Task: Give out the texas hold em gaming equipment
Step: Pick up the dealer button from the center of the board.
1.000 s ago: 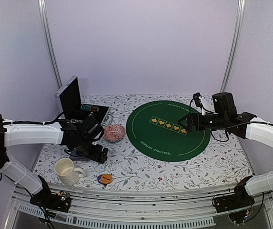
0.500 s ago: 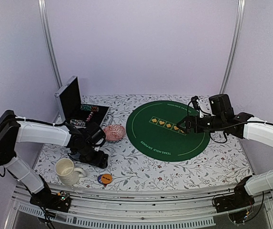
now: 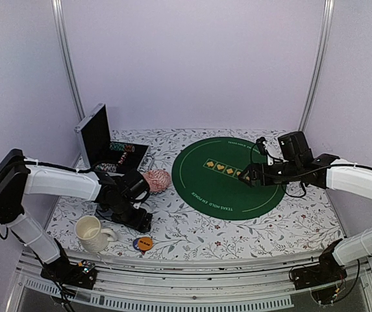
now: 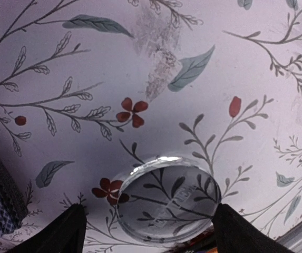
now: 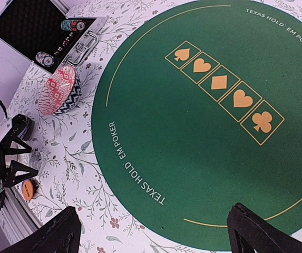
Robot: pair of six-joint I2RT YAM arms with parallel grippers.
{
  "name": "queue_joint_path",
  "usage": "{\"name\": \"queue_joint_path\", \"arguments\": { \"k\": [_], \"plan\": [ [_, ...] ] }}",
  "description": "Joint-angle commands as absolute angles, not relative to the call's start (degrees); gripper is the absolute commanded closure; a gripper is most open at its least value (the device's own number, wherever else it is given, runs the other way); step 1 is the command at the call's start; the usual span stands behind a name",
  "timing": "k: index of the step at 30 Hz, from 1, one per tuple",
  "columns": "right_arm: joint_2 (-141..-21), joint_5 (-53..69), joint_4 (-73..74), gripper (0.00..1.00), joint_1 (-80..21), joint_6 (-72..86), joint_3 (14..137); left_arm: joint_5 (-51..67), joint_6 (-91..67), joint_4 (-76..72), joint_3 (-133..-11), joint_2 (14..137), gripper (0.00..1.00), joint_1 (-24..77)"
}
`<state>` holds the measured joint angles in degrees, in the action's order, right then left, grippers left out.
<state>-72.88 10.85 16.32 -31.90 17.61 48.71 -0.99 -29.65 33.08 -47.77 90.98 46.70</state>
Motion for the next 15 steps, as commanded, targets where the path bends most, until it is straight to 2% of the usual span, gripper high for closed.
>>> {"name": "queue_joint_path", "arguments": {
  "k": [1, 15],
  "plan": [
    [-74.3, 10.2, 16.8, 0.01, -32.7, 18.0, 50.6, -1.7, -28.4, 37.4, -49.8, 91.1, 0.11, 48.7],
    [-75.6, 10.4, 17.4, 0.01, -33.7, 17.8, 50.6, 0.0, -25.5, 35.6, -51.1, 90.8, 0.03, 49.8]
  ]
}}
